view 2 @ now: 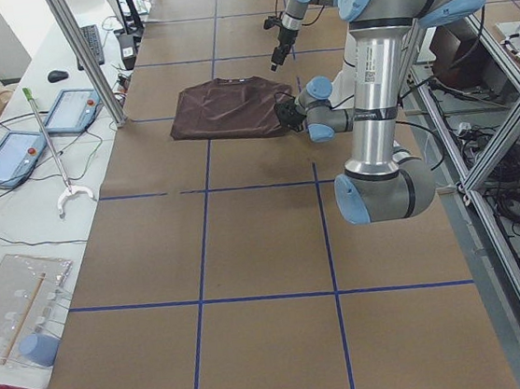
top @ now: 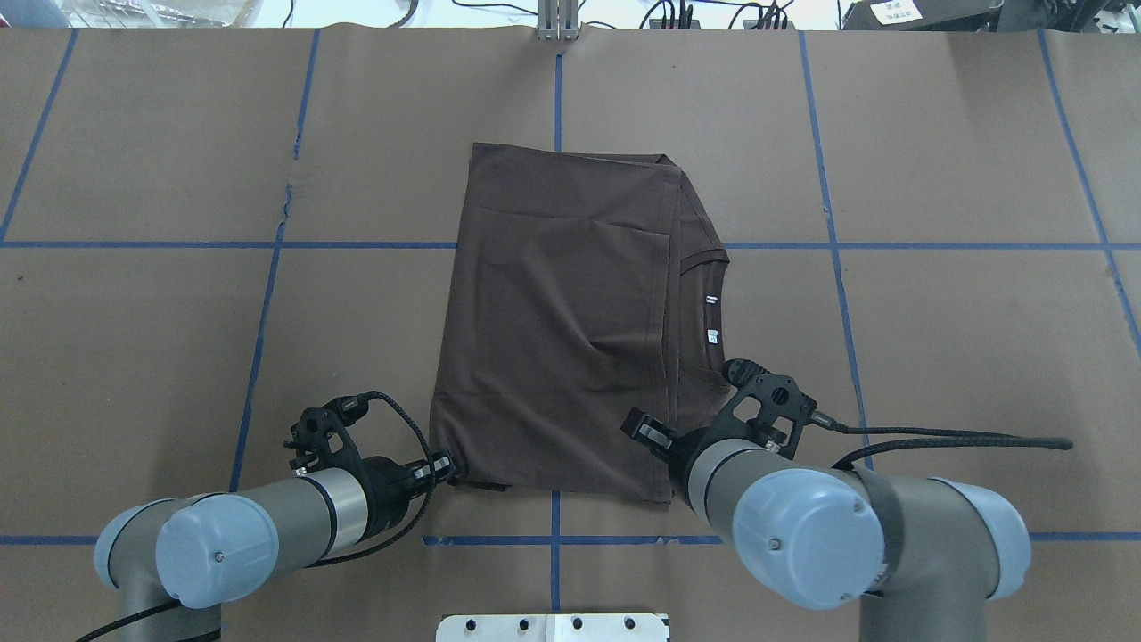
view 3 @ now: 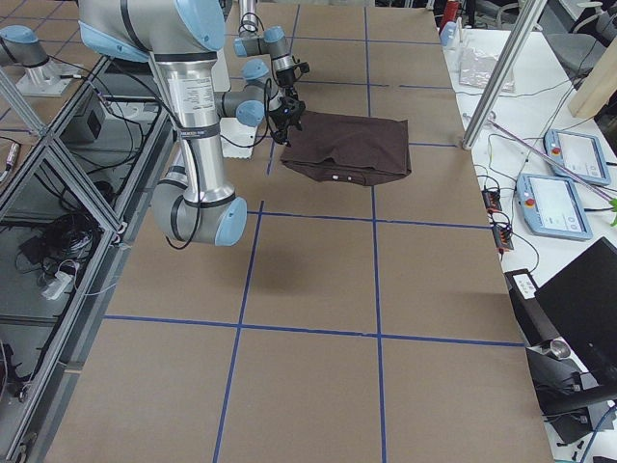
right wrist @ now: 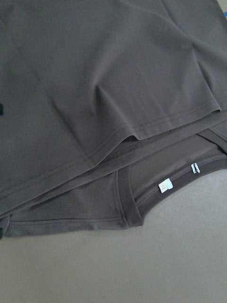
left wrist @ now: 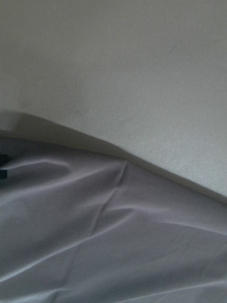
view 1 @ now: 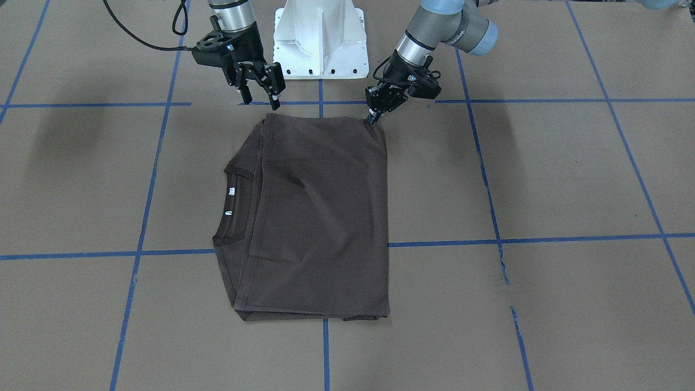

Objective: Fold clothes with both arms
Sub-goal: 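Lower both grippers and pinch the shirt edge nearest the robot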

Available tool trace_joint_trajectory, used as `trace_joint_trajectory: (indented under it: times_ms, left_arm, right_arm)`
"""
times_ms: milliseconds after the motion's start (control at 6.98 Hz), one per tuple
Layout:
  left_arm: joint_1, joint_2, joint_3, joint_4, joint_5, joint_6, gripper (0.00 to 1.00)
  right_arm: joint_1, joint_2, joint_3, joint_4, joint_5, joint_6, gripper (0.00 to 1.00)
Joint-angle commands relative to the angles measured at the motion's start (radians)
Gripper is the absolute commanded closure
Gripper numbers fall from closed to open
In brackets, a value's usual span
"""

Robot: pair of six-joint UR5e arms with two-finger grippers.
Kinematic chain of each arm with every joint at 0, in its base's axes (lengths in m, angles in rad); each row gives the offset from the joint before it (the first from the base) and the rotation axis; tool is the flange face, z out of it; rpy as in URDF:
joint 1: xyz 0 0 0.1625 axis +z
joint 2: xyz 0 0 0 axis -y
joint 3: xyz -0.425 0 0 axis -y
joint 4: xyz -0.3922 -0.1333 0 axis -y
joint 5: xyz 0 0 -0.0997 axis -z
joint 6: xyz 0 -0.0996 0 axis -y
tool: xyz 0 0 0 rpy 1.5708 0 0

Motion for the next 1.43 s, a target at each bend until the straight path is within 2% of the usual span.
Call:
trace_joint_trajectory:
  times_ms: [0,286,1289]
  left_arm:
    - [0.0,-0.01,-0.016,0.0,-0.002,0.0,1.0]
    - [-0.002,-0.008,-0.014,0.0,-0.002,0.002,1.0]
    - [-0.002,-0.007,-0.014,-0.002,-0.002,0.002,1.0]
  right_arm:
    - [-0.033,0.037,-0.09,-0.042,-0.038,0.03,0.22]
    - [-0.055,0.034,-0.128,-0.042,-0.045,0.025,0.24]
    - [-0.061,0.029,-0.173,-0.042,-0.056,0.016,0.27]
